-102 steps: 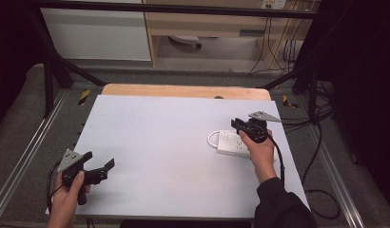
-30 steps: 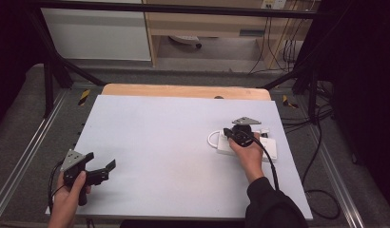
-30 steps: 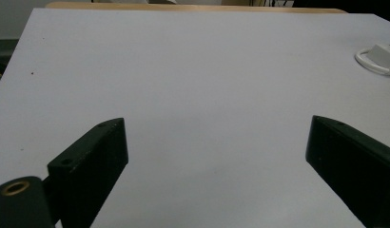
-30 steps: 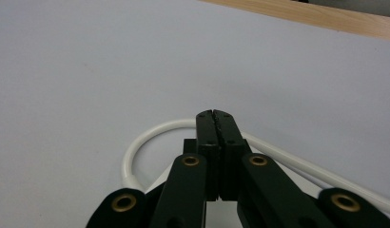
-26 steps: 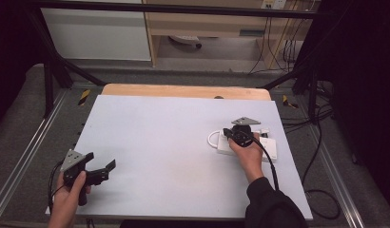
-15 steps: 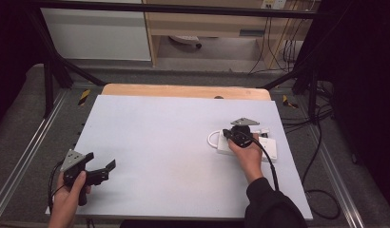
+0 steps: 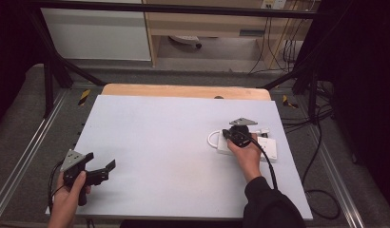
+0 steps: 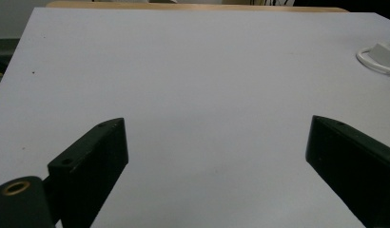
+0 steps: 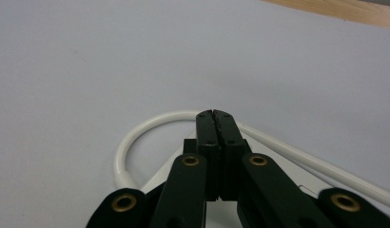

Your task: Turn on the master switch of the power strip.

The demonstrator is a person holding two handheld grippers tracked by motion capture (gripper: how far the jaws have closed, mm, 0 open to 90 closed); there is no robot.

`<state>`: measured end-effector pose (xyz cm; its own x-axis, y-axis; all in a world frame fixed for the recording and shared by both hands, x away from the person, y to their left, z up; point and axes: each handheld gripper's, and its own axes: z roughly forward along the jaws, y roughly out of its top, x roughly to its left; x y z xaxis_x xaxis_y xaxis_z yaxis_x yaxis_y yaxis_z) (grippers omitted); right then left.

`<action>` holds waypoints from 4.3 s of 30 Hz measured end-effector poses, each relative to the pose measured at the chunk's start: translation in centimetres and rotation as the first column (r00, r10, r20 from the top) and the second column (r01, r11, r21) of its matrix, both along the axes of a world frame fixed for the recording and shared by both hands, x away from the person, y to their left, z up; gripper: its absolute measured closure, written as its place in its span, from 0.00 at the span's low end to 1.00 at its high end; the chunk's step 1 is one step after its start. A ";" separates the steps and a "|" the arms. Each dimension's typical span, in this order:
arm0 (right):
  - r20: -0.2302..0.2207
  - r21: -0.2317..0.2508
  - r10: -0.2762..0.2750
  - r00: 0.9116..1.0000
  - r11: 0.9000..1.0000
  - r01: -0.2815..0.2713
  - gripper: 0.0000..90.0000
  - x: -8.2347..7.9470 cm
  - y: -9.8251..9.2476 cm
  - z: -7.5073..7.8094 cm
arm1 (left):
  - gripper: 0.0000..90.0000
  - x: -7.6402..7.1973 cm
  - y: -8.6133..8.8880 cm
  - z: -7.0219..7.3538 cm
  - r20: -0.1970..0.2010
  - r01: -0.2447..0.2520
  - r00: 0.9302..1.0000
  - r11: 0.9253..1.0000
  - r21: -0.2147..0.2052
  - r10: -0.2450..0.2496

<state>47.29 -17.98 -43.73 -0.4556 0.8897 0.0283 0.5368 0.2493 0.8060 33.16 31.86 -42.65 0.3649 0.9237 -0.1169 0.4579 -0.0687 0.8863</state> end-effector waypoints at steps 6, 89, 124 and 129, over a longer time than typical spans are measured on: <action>0.002 -0.004 0.003 1.000 1.000 -0.003 1.00 0.0 0.0 0.0 | 0.08 0.0 0.0 0.0 -0.001 0.002 1.000 1.000 -0.001 -0.002; 0.008 -0.005 0.000 1.000 1.000 0.000 1.00 -0.3 0.0 -0.4 | 0.08 0.0 -0.3 -0.2 -0.018 0.014 1.000 1.000 0.020 -0.013; 0.008 0.020 0.007 1.000 1.000 -0.007 1.00 -0.3 -0.1 -0.3 | 0.08 0.1 -0.3 -0.2 -0.023 0.014 1.000 1.000 0.022 -0.013; 0.008 0.041 0.007 1.000 0.999 -0.008 1.00 -0.4 -0.1 -0.3 | 0.08 0.1 -0.3 -0.2 -0.023 0.013 1.000 1.000 0.021 -0.013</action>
